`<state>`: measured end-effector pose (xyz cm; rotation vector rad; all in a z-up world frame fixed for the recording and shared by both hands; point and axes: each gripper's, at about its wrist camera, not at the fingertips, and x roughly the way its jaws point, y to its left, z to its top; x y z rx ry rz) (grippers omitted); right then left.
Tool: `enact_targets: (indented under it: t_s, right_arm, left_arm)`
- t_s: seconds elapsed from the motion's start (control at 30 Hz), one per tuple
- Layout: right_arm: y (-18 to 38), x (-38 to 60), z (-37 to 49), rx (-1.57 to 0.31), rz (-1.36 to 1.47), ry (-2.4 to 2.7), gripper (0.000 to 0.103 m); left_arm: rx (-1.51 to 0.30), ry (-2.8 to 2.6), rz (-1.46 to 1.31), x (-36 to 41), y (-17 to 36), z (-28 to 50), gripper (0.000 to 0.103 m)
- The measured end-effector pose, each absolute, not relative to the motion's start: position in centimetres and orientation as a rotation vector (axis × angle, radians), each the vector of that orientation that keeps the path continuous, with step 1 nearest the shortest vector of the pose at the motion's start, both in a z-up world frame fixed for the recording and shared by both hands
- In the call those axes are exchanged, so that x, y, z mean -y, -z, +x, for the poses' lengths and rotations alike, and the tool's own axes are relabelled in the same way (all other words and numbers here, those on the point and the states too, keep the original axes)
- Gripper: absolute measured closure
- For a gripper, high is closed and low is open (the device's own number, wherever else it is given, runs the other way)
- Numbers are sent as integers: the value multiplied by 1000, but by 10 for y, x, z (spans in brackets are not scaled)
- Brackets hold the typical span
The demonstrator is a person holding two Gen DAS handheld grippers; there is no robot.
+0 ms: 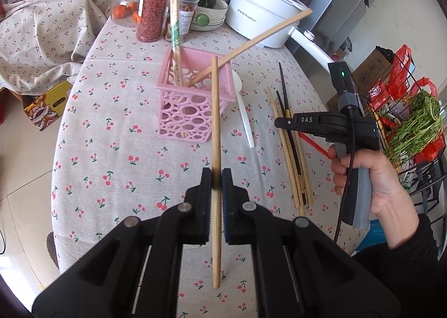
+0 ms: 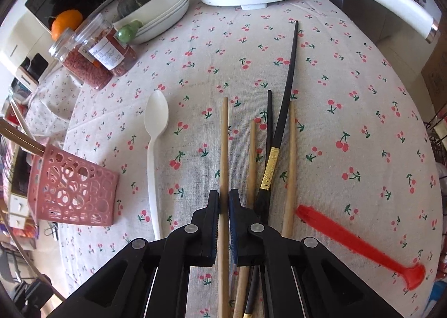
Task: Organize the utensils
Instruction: 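Lift the chopstick toward the basket with the left gripper while the right gripper grasps another chopstick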
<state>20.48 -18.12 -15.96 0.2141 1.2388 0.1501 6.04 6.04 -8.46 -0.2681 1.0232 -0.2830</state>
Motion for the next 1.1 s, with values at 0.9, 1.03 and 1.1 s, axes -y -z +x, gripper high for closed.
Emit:
enact_targets:
  t_s: [0.9, 1.03, 1.1]
  right_arm:
    - [9, 181, 105, -696, 265, -346, 96]
    - [10, 177, 108, -701, 262, -353, 96]
    - [11, 176, 109, -702, 260, -352, 96]
  left_arm:
    - [-356, 140, -304, -95, -31, 52, 95]
    - [-390, 121, -301, -89, -13, 77, 95]
    - [-420, 111, -307, -86, -2, 89, 95]
